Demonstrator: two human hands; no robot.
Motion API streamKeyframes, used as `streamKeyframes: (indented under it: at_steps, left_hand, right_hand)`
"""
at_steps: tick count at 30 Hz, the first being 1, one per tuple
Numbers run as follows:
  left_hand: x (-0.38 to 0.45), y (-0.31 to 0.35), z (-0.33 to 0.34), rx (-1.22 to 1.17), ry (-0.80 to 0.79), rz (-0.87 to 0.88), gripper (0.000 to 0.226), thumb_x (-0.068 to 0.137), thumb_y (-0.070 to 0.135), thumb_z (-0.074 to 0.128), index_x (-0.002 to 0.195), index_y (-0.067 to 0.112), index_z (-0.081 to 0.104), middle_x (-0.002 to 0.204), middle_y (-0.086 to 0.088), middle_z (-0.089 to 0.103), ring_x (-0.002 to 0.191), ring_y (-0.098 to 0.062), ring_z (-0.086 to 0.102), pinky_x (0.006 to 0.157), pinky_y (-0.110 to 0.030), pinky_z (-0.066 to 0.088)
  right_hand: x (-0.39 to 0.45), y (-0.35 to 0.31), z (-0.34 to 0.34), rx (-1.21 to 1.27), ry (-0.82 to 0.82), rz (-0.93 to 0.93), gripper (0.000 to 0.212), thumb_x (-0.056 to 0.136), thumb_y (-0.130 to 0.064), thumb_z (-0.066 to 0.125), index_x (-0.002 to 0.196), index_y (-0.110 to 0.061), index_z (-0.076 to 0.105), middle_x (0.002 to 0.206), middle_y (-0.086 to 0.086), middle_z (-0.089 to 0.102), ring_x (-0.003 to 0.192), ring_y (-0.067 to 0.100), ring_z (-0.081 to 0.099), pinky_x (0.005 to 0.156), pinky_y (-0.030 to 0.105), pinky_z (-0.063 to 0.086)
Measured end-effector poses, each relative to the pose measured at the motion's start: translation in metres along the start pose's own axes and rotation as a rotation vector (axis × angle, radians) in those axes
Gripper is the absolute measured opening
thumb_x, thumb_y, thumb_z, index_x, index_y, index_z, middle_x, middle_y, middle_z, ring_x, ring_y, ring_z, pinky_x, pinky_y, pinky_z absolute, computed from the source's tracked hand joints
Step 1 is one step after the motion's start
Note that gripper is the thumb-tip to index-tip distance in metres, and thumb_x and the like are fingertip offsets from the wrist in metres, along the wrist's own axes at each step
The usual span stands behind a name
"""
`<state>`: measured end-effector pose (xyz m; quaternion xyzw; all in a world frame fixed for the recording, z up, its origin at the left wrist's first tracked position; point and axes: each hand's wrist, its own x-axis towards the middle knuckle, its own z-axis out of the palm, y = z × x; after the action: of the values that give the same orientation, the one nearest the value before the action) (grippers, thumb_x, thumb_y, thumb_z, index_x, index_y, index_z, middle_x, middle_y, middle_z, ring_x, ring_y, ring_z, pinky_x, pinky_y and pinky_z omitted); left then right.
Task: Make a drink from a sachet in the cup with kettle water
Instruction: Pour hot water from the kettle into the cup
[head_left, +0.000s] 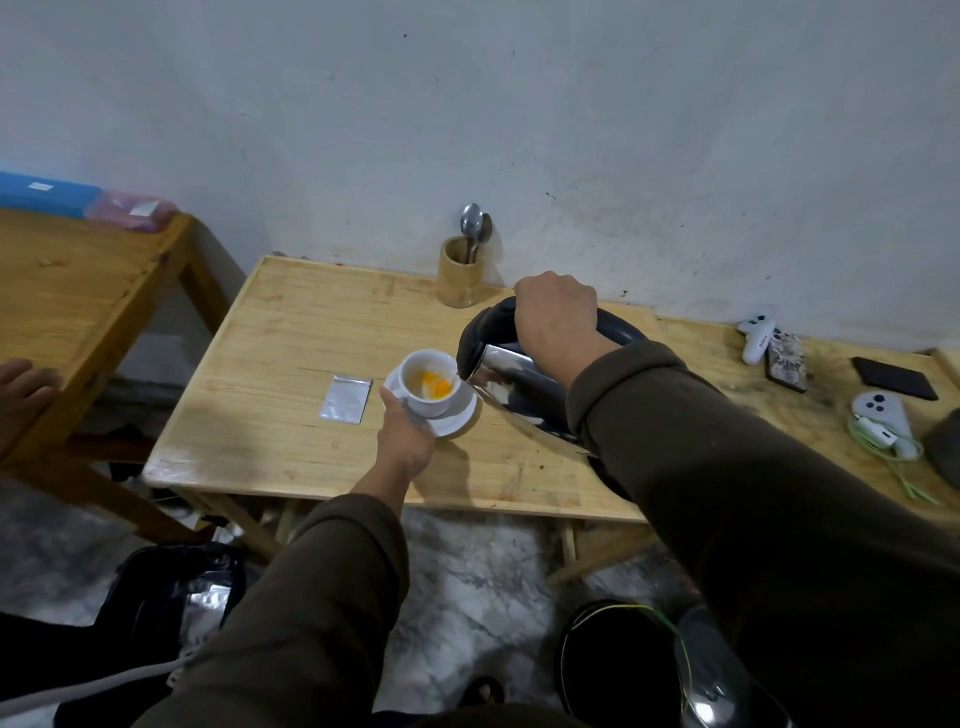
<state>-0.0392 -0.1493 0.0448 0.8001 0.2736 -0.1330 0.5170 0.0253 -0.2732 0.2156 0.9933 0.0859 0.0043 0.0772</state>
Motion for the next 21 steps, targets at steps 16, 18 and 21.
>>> streamKeyframes:
  at_steps: [16, 18, 21]
  left_hand:
    - [0.0008, 0.0041, 0.0040, -0.099, 0.022, -0.050, 0.081, 0.096, 0.011, 0.042, 0.151, 0.021, -0.016, 0.150, -0.018, 0.034, 0.135, -0.035, 0.039, 0.109, -0.038, 0.033]
    - [-0.0004, 0.0051, 0.0037, -0.074, 0.024, -0.035, 0.084, 0.095, 0.010, 0.045, 0.151, 0.020, -0.017, 0.150, -0.020, 0.034, 0.134, -0.036, 0.040, 0.109, -0.039, 0.034]
    - [-0.0002, 0.0049, 0.0038, -0.077, 0.018, -0.031, 0.084, 0.095, 0.012, 0.045, 0.151, 0.020, -0.018, 0.149, -0.020, 0.036, 0.134, -0.037, 0.040, 0.108, -0.041, 0.035]
  right_hand:
    - [0.0025, 0.0019, -0.0044, -0.012, -0.003, -0.010, 0.021, 0.093, -0.011, 0.048, 0.111, -0.010, 0.059, 0.108, 0.010, 0.063, 0.101, 0.029, 0.060, 0.081, 0.036, 0.041]
    - [0.0021, 0.0016, -0.0043, -0.011, -0.005, -0.011, 0.021, 0.094, -0.011, 0.048, 0.112, -0.010, 0.058, 0.108, 0.010, 0.063, 0.101, 0.029, 0.060, 0.083, 0.037, 0.042]
    - [0.0019, 0.0016, -0.0040, -0.012, -0.003, -0.011, 0.021, 0.094, -0.012, 0.048, 0.112, -0.010, 0.058, 0.108, 0.010, 0.063, 0.100, 0.028, 0.060, 0.086, 0.037, 0.044]
